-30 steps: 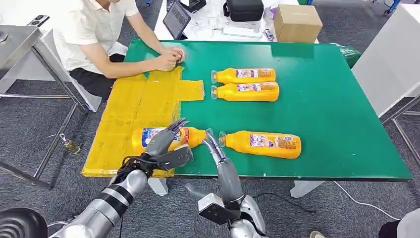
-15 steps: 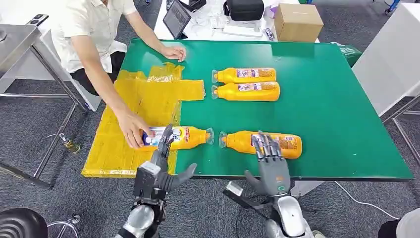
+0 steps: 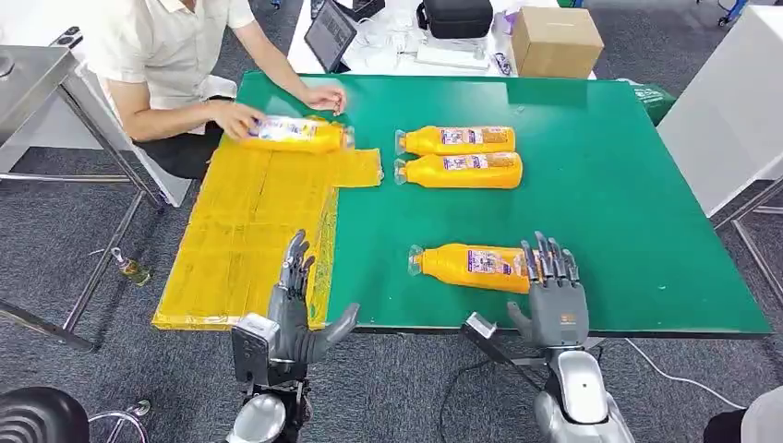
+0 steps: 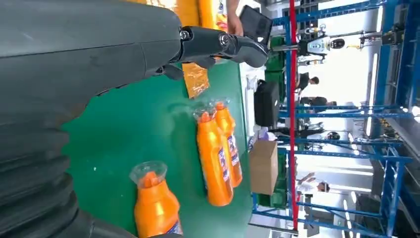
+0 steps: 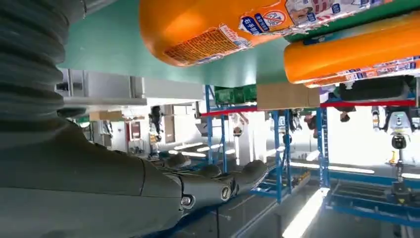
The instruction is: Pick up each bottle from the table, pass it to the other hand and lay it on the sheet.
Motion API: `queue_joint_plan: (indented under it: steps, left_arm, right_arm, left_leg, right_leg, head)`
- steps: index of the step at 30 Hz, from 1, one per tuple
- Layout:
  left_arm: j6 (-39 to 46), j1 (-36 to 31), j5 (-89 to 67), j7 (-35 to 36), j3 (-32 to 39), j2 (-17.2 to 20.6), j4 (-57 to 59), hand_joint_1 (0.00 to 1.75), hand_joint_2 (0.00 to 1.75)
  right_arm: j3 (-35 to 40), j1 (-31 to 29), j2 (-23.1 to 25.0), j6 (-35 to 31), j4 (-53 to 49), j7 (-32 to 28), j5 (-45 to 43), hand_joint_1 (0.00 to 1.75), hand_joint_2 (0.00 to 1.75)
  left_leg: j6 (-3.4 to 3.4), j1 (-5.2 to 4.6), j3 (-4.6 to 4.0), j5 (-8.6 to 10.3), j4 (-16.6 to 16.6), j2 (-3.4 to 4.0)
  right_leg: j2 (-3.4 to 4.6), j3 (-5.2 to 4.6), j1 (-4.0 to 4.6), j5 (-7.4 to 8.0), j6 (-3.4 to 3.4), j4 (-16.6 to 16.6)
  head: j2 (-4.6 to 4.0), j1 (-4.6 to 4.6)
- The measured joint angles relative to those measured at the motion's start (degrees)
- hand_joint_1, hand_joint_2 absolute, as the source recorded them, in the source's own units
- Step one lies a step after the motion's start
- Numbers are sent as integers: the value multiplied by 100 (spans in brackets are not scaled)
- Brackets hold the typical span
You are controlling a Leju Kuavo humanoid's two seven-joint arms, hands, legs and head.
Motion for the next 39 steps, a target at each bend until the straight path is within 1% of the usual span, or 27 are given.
queue_joint_plan:
  steps: [2,5,10,15,22,23,24,25,29,33,39]
  left_arm:
    - [-2,10,0,0,-37,0,-22,0,175]
    - [-24,7,2,15,-99,-2,-29,0,175]
    - [24,-17,-44,24,-227,-4,-29,0,175]
    - [-125,-103,131,206,-350,-4,17,0,175]
    - [-144,-138,175,249,-394,-2,35,0,175]
    - [-138,-146,175,260,-400,-4,46,0,175]
    - [-138,-153,175,271,-407,-2,61,0,175]
    - [-133,-159,175,277,-415,-2,76,0,175]
    - [-131,-165,164,310,-435,-4,98,0,175]
    - [-155,-169,155,319,-446,-4,111,0,175]
    - [-155,-182,155,323,-455,-4,116,0,175]
  right_arm:
    - [9,-170,-26,26,237,-9,-364,0,175]
    - [94,-547,-79,376,757,-13,-882,0,175]
    - [264,-1103,-125,771,1647,-28,-1209,0,175]
    - [411,-1538,-125,1065,2300,92,-1198,0,175]
    - [592,-1833,-127,1082,2706,260,-1146,0,175]
    - [612,-1853,-127,1099,2737,282,-1152,44,175]
    - [632,-1878,-129,1147,2763,300,-1157,157,175]
    - [651,-1905,-129,1193,2791,313,-1159,175,175]
    - [710,-1936,-155,1388,2875,186,-1373,175,175]
    - [708,-1993,-162,1688,2870,-451,-2257,175,175]
    - [699,-2025,-179,1762,2868,-533,-2352,175,175]
  left_leg:
    - [0,0,-1,0,0,2]
    - [1,0,1,1,0,3]
    - [2,0,2,5,1,1]
    - [2,1,5,4,1,5]
    - [2,1,13,4,1,4]
    - [2,0,15,4,1,4]
    - [2,0,18,4,1,4]
    - [2,0,22,4,1,5]
    - [2,0,27,4,1,2]
    - [2,1,35,4,1,5]
    - [2,2,40,2,1,6]
  right_leg:
    - [1,0,0,0,0,0]
    - [1,0,0,1,0,0]
    - [0,1,0,2,1,1]
    - [2,1,1,2,1,1]
    - [2,9,0,2,0,0]
    - [2,11,0,2,0,0]
    - [2,14,0,2,0,0]
    - [2,17,0,2,0,0]
    - [1,25,0,2,0,0]
    - [2,29,1,2,0,0]
    - [3,34,3,2,0,-1]
  head:
    - [0,0]
    - [0,2]
    - [0,0]
    - [0,-2]
    - [0,0]
    - [0,0]
    - [0,0]
    - [0,0]
    - [0,0]
    - [0,0]
    - [0,0]
